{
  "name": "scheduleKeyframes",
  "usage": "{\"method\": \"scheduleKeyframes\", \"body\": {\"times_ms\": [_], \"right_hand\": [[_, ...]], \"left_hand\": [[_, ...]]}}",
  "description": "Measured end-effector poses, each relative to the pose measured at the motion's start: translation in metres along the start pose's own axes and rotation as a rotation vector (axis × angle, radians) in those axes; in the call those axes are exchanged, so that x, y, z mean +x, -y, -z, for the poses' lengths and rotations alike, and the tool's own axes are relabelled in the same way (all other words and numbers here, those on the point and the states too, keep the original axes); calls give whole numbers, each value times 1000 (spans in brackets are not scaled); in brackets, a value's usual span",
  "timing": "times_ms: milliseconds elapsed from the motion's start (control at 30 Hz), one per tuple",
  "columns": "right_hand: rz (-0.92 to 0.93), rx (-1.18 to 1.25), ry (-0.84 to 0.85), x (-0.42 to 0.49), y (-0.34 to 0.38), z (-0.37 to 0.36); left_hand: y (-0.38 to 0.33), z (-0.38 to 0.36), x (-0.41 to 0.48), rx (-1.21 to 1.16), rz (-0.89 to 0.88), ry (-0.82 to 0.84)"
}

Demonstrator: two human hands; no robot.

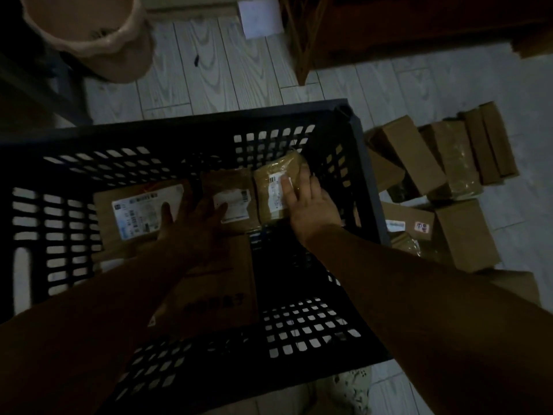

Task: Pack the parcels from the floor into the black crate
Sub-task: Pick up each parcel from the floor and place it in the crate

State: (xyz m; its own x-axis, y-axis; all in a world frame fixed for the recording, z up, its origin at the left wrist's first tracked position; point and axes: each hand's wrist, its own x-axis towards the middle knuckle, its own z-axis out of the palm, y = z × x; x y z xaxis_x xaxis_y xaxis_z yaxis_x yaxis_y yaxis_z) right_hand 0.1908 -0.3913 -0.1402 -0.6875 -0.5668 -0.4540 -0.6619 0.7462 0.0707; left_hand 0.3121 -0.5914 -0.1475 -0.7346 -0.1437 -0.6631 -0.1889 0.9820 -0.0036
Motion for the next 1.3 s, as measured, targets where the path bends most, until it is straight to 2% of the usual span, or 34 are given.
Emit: {"method": "scheduleKeyframes", "body": {"times_ms": [100, 233, 367, 500, 633, 833, 900, 1000, 1167, 1300], "right_hand": [[3, -2, -14, 13, 0, -12], [-23, -16, 46, 25, 3, -30], [-161, 76, 178, 27, 3, -40], [-183, 85, 235, 28, 4, -32], [-182, 172, 276, 13, 6, -2], [4, 306, 257, -75, -14, 98], [29, 344, 201, -116, -26, 147], [34, 354, 205, -186, -46, 219], [42, 346, 142, -292, -76, 321], [30, 368, 95, -356, -88, 377]], "left_hand": [[7, -14, 7, -15, 30, 45], [14, -25, 14, -119, 42, 63], [18, -27, 18, -152, 11, 106], [21, -18, 17, -149, 9, 122], [28, 0, -4, -165, 95, 135], [9, 88, -106, -322, 159, 164], [-4, 128, -157, -388, 146, 145], [-26, 188, -245, -471, 136, 120], [-65, 271, -366, -621, 174, -54], [-84, 310, -426, -625, 165, -146]]}}
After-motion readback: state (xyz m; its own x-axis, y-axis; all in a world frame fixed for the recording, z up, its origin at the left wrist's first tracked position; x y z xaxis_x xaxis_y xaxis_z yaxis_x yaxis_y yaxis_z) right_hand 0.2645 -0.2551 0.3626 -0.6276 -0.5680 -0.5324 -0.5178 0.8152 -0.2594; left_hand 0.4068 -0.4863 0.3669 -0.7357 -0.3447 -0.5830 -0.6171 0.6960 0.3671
